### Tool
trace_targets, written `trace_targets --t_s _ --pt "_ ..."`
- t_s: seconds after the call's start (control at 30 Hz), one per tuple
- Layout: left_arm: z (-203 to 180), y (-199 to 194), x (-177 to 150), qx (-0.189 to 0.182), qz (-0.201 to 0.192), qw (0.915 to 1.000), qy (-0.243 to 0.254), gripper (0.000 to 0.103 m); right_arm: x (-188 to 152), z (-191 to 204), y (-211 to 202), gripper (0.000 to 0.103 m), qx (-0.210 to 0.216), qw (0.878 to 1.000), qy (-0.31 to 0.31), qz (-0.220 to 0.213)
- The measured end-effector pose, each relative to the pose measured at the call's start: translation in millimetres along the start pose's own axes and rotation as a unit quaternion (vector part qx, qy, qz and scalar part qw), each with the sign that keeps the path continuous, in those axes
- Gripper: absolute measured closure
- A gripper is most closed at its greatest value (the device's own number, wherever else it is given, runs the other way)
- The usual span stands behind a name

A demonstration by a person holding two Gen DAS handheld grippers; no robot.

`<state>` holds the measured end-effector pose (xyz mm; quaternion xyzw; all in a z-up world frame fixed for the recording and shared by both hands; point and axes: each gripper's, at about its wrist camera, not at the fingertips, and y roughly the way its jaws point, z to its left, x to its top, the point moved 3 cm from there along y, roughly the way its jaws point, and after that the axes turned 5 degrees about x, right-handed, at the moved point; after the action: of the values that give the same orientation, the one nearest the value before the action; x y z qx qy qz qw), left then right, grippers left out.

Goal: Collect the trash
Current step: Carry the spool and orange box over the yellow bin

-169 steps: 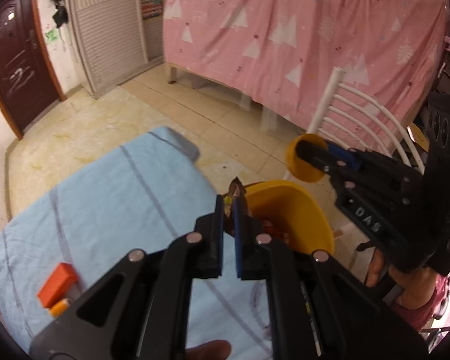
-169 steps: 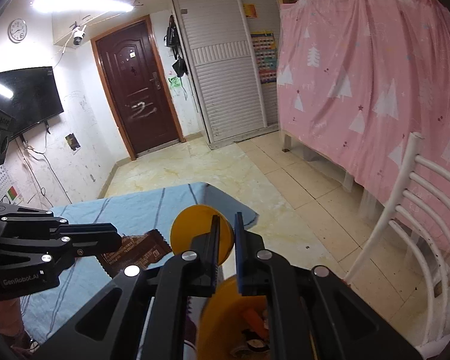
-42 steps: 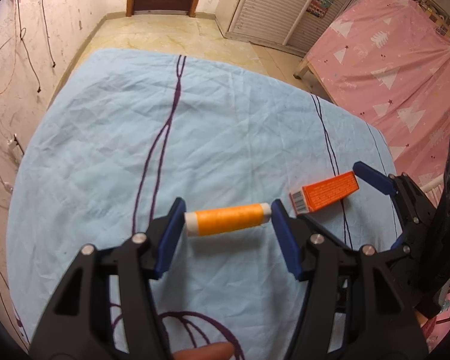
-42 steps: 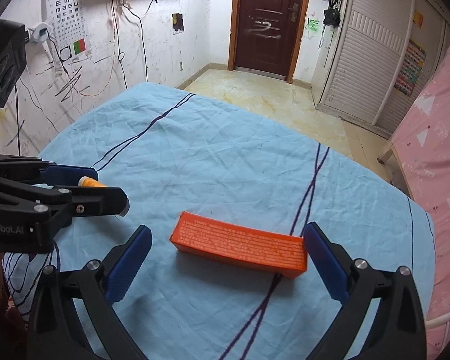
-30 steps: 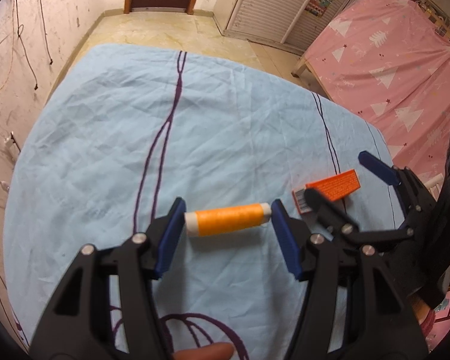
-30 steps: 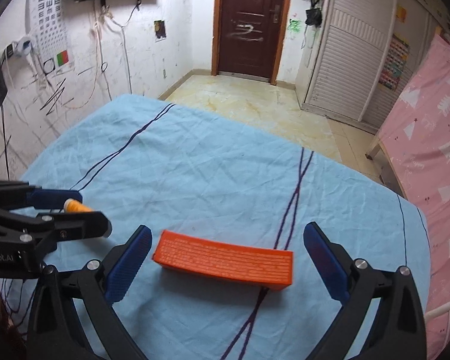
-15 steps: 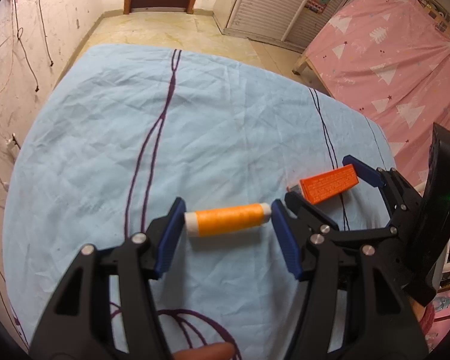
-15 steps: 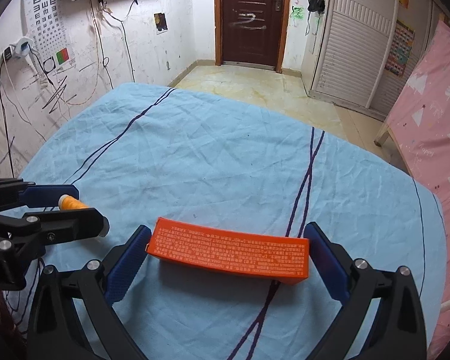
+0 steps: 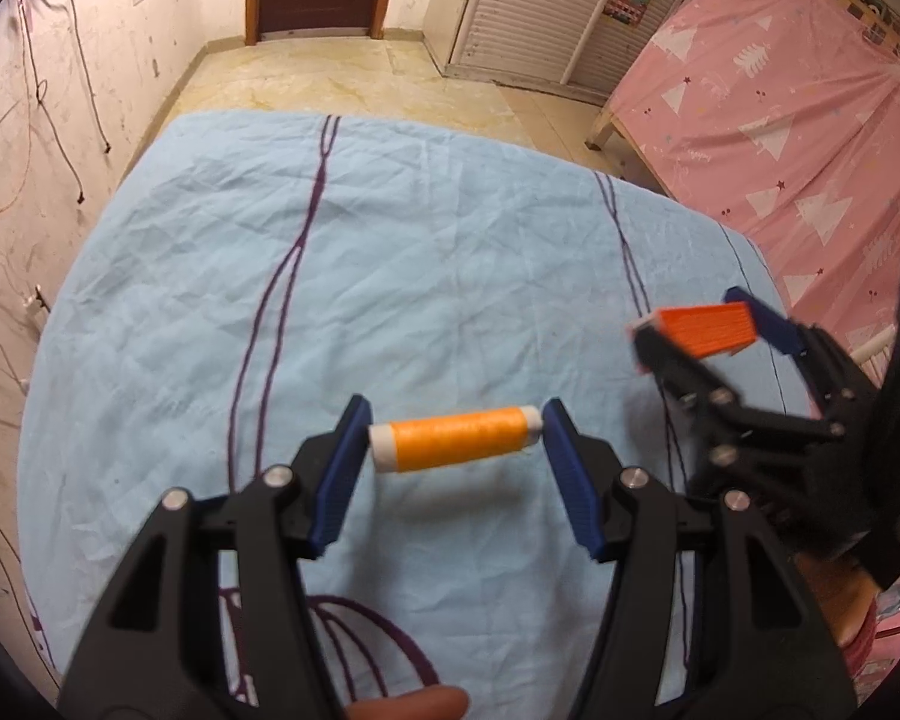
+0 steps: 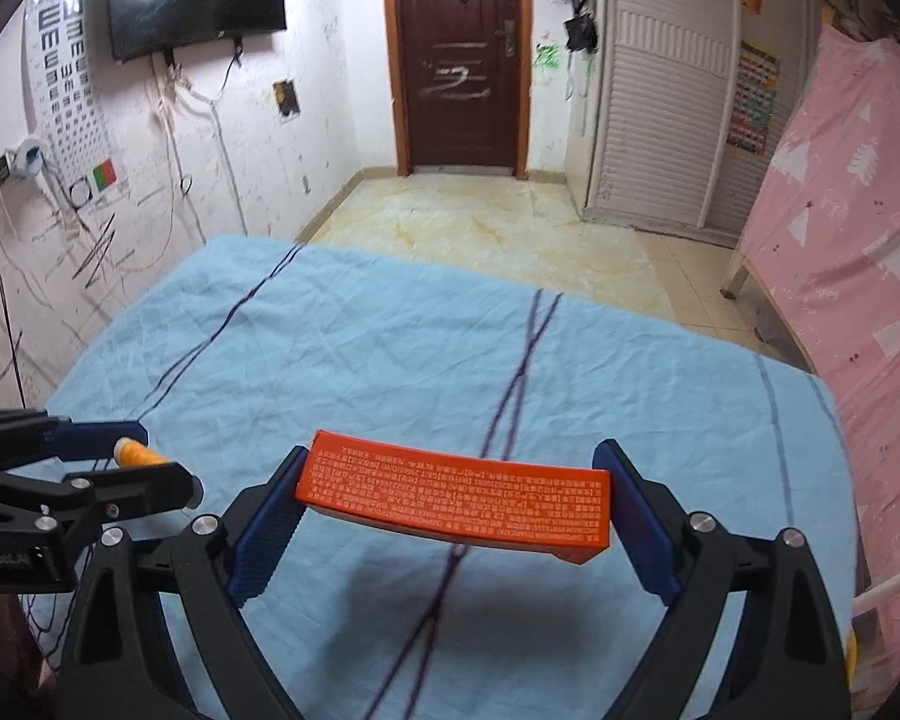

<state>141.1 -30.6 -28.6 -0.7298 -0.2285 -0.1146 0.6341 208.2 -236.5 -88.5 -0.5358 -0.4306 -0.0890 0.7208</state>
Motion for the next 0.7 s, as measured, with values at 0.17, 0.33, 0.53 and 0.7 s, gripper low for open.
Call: trace_targets --t_s 0.17,0.33,0.53,0.7 --pt "-24 -5 -2 0.003 -0.008 0.9997 0.022 0.046 0 -27 -36 0.017 -0.010 0.999 0.032 -0.041" --pt "-46 -8 -5 0.006 -0.012 0.9990 0.042 0.046 -6 -51 -66 0.017 -0.024 0.996 0.056 -0.071" --pt "-76 -13 -8 0.006 -0.016 0.9975 0.069 0.046 -20 -86 -102 0.017 -0.042 0.990 0.087 -0.104" --pt "-113 -17 -10 -0.004 -0.018 0.9947 0.102 0.046 -33 -115 -133 0.017 -0.066 0.984 0.111 -0.127"
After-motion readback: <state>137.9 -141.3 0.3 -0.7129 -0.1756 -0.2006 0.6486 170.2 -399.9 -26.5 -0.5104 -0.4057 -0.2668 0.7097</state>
